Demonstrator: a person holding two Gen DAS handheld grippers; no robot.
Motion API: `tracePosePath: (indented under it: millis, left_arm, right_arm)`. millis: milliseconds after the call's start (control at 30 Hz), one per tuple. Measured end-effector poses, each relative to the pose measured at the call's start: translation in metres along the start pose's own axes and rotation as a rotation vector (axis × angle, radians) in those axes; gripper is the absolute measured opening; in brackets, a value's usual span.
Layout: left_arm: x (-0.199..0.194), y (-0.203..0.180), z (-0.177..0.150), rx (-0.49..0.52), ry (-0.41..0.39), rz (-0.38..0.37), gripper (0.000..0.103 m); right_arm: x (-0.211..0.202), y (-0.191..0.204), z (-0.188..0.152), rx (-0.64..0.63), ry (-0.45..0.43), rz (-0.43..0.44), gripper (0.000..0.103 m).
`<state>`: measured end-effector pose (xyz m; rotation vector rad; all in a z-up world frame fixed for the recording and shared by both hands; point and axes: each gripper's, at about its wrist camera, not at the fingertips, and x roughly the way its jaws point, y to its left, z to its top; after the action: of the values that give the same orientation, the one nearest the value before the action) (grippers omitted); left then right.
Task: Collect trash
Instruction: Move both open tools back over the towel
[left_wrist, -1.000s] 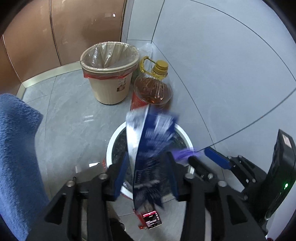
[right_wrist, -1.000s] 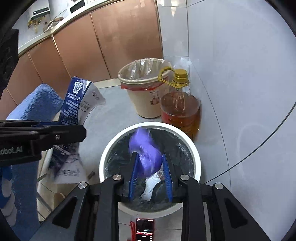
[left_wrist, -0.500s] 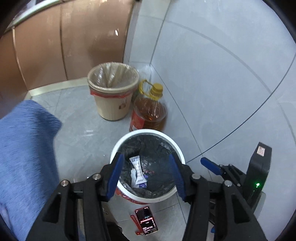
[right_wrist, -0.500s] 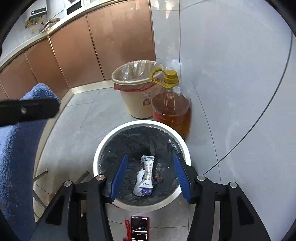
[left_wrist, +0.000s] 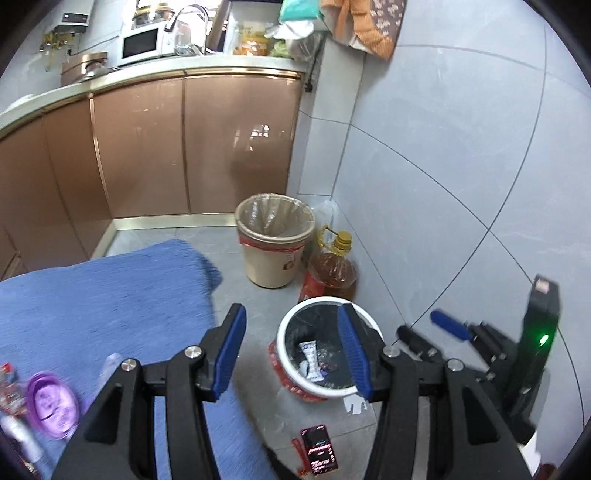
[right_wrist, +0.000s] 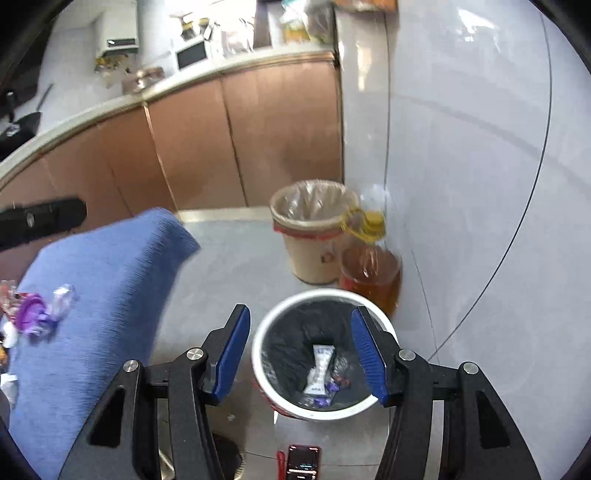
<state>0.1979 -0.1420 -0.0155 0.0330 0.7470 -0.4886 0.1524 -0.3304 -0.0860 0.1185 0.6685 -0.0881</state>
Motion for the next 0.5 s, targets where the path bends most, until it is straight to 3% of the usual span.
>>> tracePosePath:
  millis: [500]
  left_arm:
    - [-0.166, 0.077, -0.048, -0.093, -0.159, 0.09, 0.05]
  right_arm:
    - [-0.146, 0.096, 0.027, -0.148, -0.196, 0.172, 0.056]
